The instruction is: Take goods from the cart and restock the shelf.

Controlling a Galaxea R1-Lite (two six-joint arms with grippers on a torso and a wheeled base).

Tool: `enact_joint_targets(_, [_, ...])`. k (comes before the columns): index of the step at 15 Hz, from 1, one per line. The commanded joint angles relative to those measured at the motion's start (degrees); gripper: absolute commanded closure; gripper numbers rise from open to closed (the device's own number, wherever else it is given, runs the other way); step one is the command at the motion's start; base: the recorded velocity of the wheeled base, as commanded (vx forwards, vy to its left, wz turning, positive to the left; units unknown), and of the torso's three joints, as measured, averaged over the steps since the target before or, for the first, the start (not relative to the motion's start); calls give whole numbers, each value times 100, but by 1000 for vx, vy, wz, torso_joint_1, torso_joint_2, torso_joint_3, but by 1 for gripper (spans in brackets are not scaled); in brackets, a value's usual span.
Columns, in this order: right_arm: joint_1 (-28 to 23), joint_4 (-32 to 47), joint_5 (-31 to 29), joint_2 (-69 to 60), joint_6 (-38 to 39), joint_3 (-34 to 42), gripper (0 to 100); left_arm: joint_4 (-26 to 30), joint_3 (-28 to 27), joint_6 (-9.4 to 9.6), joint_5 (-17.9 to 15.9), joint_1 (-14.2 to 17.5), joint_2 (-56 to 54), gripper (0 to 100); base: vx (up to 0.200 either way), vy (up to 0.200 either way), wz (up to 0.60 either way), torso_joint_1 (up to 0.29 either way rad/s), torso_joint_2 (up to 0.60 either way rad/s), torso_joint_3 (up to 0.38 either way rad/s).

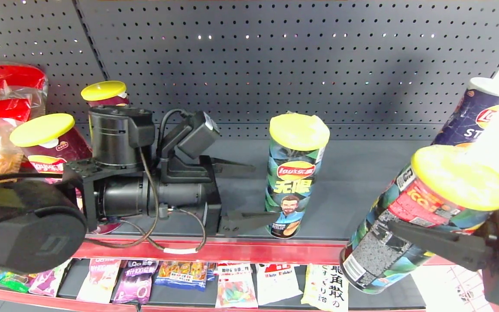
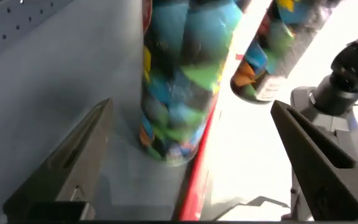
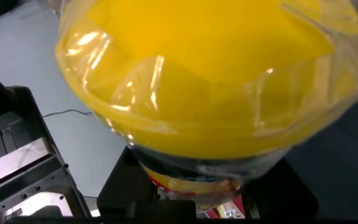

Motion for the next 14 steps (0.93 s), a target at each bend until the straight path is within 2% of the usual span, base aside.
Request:
enact_joint_targets(1, [-14,-6,-20,167,-1,-151,100,2,390,3,39,31,-406,0,0,0,0,0,0,0])
enact_joint_targets(3, [-260,-14,-56,360,-1,-309,100,-7,847,12,118,93,-757,0,0,0,0,0,0,0])
enact_joint_targets(6, [-523,-14,-38,747,-1,-731,100,2,1357,12,522,101,-1188,0,0,0,0,0,0,0])
enact_joint_targets(14, [-910,-58,59,2110,-45,-1882,100,10,2104,21,795,101,-1794,0,0,0,0,0,0,0])
